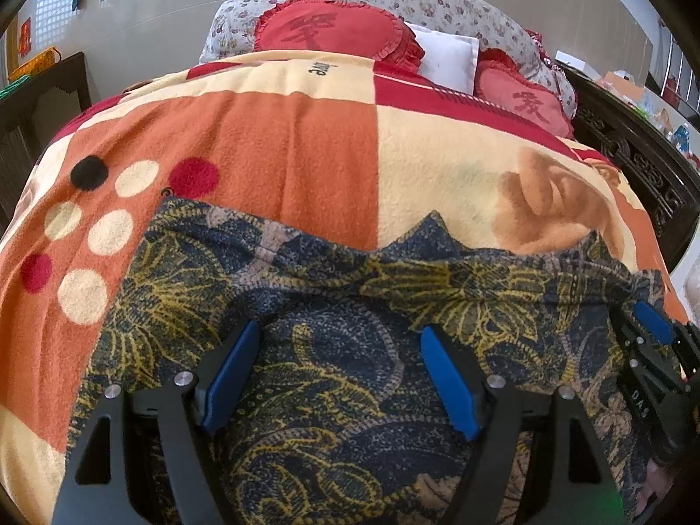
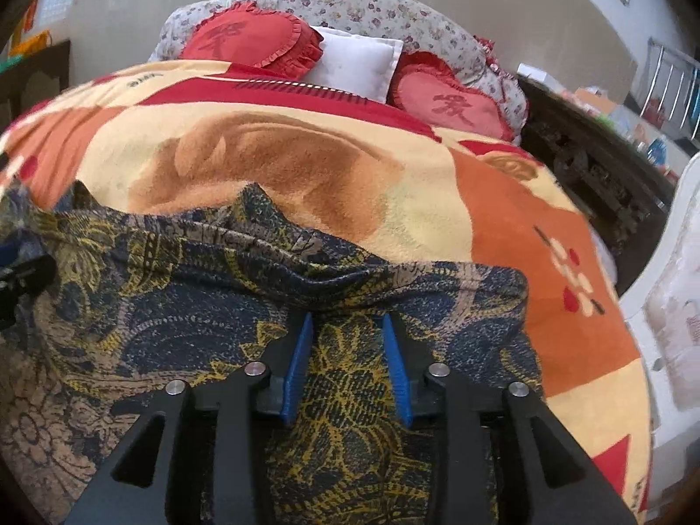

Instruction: Fold small clothes

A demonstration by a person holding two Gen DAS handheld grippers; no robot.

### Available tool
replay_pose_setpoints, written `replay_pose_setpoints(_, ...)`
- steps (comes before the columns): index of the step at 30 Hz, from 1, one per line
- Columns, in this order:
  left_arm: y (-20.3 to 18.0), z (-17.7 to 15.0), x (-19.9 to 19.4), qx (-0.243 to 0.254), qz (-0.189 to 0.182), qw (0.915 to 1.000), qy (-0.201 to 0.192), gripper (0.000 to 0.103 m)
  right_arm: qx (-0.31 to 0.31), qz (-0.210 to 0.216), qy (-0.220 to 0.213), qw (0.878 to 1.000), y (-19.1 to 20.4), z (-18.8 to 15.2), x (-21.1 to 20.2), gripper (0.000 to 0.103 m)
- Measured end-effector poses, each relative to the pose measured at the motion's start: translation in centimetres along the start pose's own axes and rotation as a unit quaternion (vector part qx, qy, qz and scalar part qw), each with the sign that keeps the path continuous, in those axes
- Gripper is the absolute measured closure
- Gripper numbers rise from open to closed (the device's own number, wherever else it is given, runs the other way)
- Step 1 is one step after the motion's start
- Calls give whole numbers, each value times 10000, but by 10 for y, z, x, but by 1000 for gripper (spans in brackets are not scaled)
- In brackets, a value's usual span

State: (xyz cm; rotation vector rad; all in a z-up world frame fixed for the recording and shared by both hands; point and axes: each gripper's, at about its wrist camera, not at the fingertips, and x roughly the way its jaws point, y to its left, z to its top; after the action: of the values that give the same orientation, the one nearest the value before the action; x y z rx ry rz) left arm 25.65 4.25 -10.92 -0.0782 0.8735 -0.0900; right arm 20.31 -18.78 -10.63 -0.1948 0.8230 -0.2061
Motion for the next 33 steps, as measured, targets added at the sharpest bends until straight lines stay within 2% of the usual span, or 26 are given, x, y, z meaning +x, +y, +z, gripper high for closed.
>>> replay_pose_setpoints(7, 3, -1, -2, -53, -65, 10000, -21, 23, -384, -505, -44, 9980, 14, 1, -1, 53)
replay_pose_setpoints(26, 4, -2, -5, -66, -99, 9999, -17, 22, -311, -472, -37, 9984, 15, 0, -1, 53)
replay_pose_setpoints(33, 3, -3, -5, -57, -85, 9999, -10, 22, -211, -342, -32, 9992, 10, 0, 1, 53)
